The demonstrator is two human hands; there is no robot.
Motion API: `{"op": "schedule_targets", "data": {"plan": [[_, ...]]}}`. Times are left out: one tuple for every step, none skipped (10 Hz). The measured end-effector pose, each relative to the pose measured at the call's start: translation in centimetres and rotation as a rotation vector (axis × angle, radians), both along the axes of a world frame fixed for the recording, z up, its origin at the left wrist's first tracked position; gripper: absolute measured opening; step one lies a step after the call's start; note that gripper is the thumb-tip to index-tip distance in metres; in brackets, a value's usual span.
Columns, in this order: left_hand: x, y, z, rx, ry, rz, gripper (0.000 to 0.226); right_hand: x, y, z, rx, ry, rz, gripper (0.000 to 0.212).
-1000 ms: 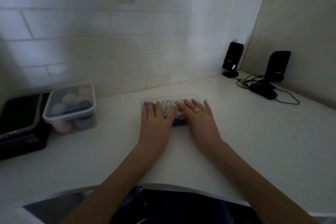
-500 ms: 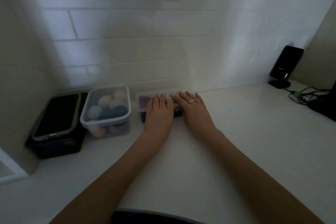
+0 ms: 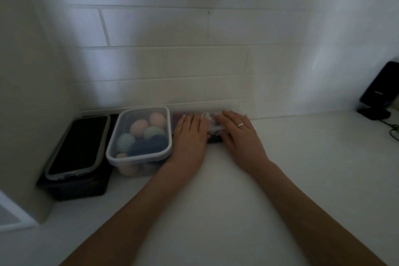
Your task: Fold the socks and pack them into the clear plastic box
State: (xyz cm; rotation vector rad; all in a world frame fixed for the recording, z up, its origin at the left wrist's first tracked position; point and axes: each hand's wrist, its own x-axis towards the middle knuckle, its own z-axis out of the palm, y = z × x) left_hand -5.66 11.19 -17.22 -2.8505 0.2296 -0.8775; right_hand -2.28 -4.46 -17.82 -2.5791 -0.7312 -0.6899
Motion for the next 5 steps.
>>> {"op": "schedule_targets", "data": {"plan": [[0.0,0.4,0.1,0.003,0.004,0.022,0.047,-0.3,0.1,-0.2,-0.058,-0.069,-0.065,0.049],[-0.2,0.0,0.1,0.031,0.036,0.05,0.047,-0.2,0.2,-0.4,-0.085,-0.052,-0.06,0.049],[-0.5,-0.5,0.4,-0.049,0.125,0.034,0.046,-0.5,0.4,0.0,-0.074,0.01,-0.069,0.052],[-1.3,-1.0,1.0,-0.231,0.14,-0.012,0.049,-1.0,0.2,0.9,-0.011,0.118,-0.054,0.045],[-2.4,-1.1,2.9,-0.53,0.158,-0.137,0.055,-0.8,-0.9,4.4,0.395,0.259,0.089,0.031]]}}
